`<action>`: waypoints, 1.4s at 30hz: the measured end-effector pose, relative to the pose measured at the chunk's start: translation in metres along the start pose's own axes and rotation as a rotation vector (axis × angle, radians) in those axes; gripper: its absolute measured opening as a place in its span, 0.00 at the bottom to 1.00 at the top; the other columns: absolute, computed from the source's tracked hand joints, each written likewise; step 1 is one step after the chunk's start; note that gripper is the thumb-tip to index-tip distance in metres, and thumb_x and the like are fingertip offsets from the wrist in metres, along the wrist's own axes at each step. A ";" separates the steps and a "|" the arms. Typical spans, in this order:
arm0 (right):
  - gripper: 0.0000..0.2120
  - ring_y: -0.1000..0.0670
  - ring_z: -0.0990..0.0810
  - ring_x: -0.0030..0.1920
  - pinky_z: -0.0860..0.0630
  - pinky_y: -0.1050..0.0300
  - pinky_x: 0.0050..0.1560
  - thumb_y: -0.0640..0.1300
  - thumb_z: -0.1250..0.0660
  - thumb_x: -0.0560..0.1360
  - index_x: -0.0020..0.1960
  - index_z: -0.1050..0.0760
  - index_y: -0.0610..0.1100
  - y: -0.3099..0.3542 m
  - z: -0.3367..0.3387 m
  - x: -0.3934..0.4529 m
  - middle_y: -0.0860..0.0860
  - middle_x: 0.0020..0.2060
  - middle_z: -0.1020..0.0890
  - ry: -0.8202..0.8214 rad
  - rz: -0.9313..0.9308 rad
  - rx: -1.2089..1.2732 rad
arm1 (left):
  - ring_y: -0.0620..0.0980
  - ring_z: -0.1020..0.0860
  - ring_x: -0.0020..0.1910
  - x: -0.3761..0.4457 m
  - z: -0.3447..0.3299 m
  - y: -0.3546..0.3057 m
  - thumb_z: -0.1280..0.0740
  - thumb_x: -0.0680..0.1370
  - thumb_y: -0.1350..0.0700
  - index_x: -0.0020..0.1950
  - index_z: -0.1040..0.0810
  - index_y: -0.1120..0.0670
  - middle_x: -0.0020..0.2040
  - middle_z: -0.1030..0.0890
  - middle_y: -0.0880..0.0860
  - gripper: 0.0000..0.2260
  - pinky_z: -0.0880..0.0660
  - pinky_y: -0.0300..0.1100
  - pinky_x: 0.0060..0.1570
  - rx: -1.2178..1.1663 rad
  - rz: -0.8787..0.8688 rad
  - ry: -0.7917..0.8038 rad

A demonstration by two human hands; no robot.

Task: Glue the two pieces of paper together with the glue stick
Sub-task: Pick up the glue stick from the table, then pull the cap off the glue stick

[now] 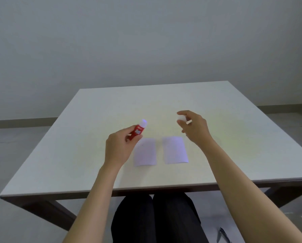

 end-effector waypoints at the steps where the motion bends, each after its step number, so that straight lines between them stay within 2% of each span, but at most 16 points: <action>1: 0.15 0.45 0.22 0.41 0.25 0.52 0.43 0.42 0.34 0.75 0.62 0.27 0.46 -0.012 0.002 0.004 0.47 0.47 0.22 -0.042 -0.037 -0.099 | 0.42 0.19 0.36 -0.008 0.003 0.008 0.30 0.74 0.52 0.55 0.18 0.47 0.36 0.17 0.44 0.10 0.29 0.28 0.38 -0.089 0.071 -0.049; 3: 0.16 0.44 0.24 0.46 0.29 0.54 0.42 0.41 0.35 0.75 0.62 0.31 0.43 -0.033 0.003 0.010 0.46 0.50 0.21 -0.059 -0.095 -0.261 | 0.37 0.19 0.35 -0.025 0.005 0.021 0.32 0.76 0.53 0.52 0.17 0.49 0.34 0.17 0.42 0.07 0.30 0.23 0.37 -0.234 0.183 -0.122; 5: 0.13 0.42 0.24 0.51 0.31 0.54 0.43 0.39 0.38 0.76 0.60 0.30 0.42 -0.051 0.003 0.014 0.45 0.53 0.21 -0.050 -0.113 -0.360 | 0.33 0.20 0.35 -0.039 0.002 0.028 0.32 0.76 0.54 0.50 0.17 0.50 0.34 0.17 0.43 0.06 0.32 0.21 0.36 -0.300 0.251 -0.121; 10: 0.18 0.42 0.26 0.59 0.26 0.49 0.50 0.34 0.41 0.75 0.63 0.27 0.45 -0.065 0.004 0.023 0.43 0.57 0.23 -0.052 -0.070 -0.436 | 0.32 0.20 0.36 -0.041 -0.005 0.034 0.33 0.76 0.56 0.51 0.19 0.52 0.37 0.17 0.46 0.06 0.33 0.21 0.34 -0.358 0.313 -0.117; 15: 0.22 0.40 0.29 0.60 0.28 0.48 0.52 0.33 0.41 0.74 0.67 0.28 0.44 -0.071 0.000 0.021 0.41 0.57 0.23 -0.046 -0.019 -0.485 | 0.33 0.19 0.36 -0.022 -0.008 0.034 0.33 0.76 0.58 0.50 0.20 0.53 0.38 0.17 0.44 0.04 0.33 0.21 0.35 -0.376 0.292 -0.129; 21: 0.25 0.41 0.30 0.60 0.31 0.48 0.56 0.34 0.41 0.73 0.68 0.29 0.46 -0.070 -0.005 0.014 0.43 0.58 0.23 -0.063 0.017 -0.553 | 0.31 0.21 0.35 -0.002 -0.020 0.037 0.34 0.76 0.58 0.52 0.22 0.55 0.42 0.17 0.49 0.06 0.32 0.21 0.35 -0.386 0.311 -0.114; 25: 0.23 0.41 0.29 0.60 0.32 0.48 0.57 0.35 0.42 0.75 0.68 0.28 0.48 -0.068 -0.008 0.011 0.45 0.59 0.23 -0.078 0.039 -0.565 | 0.30 0.22 0.34 0.012 -0.024 0.038 0.35 0.77 0.58 0.53 0.22 0.55 0.42 0.19 0.47 0.06 0.32 0.22 0.34 -0.374 0.306 -0.093; 28: 0.21 0.41 0.28 0.61 0.32 0.48 0.57 0.34 0.42 0.76 0.66 0.26 0.46 -0.066 -0.007 0.012 0.44 0.60 0.21 -0.107 0.030 -0.509 | 0.33 0.22 0.34 0.020 -0.023 0.040 0.35 0.77 0.58 0.53 0.22 0.56 0.42 0.19 0.48 0.06 0.32 0.22 0.33 -0.367 0.302 -0.099; 31: 0.18 0.39 0.26 0.58 0.31 0.48 0.56 0.34 0.40 0.75 0.63 0.24 0.45 -0.060 -0.008 0.014 0.42 0.55 0.19 -0.167 0.000 -0.431 | 0.40 0.21 0.38 0.025 -0.022 0.044 0.35 0.77 0.58 0.53 0.22 0.56 0.44 0.18 0.50 0.07 0.32 0.23 0.33 -0.363 0.304 -0.106; 35: 0.18 0.39 0.26 0.59 0.32 0.48 0.56 0.35 0.39 0.75 0.63 0.24 0.46 -0.061 -0.011 0.018 0.41 0.54 0.19 -0.165 -0.015 -0.434 | 0.41 0.20 0.38 0.025 -0.023 0.050 0.34 0.77 0.57 0.52 0.22 0.54 0.43 0.18 0.49 0.06 0.30 0.33 0.37 -0.383 0.328 -0.072; 38: 0.20 0.41 0.27 0.60 0.33 0.49 0.57 0.36 0.40 0.75 0.66 0.27 0.48 -0.065 -0.012 0.021 0.43 0.55 0.18 -0.133 -0.003 -0.476 | 0.43 0.20 0.39 0.025 -0.023 0.053 0.34 0.77 0.57 0.52 0.22 0.54 0.43 0.18 0.49 0.05 0.29 0.35 0.38 -0.393 0.333 -0.076; 40: 0.23 0.40 0.28 0.62 0.33 0.48 0.59 0.38 0.39 0.75 0.69 0.31 0.49 -0.065 -0.013 0.020 0.43 0.59 0.21 -0.104 0.009 -0.510 | 0.45 0.19 0.39 0.027 -0.023 0.054 0.34 0.77 0.57 0.52 0.22 0.54 0.44 0.18 0.49 0.05 0.29 0.37 0.39 -0.406 0.336 -0.075; 42: 0.26 0.40 0.31 0.66 0.35 0.47 0.62 0.43 0.37 0.76 0.73 0.37 0.49 -0.059 -0.013 0.015 0.44 0.68 0.29 -0.116 -0.003 -0.527 | 0.45 0.19 0.39 0.027 -0.023 0.051 0.34 0.77 0.57 0.53 0.22 0.54 0.45 0.18 0.49 0.06 0.29 0.39 0.41 -0.427 0.327 -0.060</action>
Point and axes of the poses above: each hand's wrist, its own x-axis towards the middle knuckle, its own z-axis out of the back of the hand, y = z × x, the point moved 4 cm from there along x, towards the middle knuckle
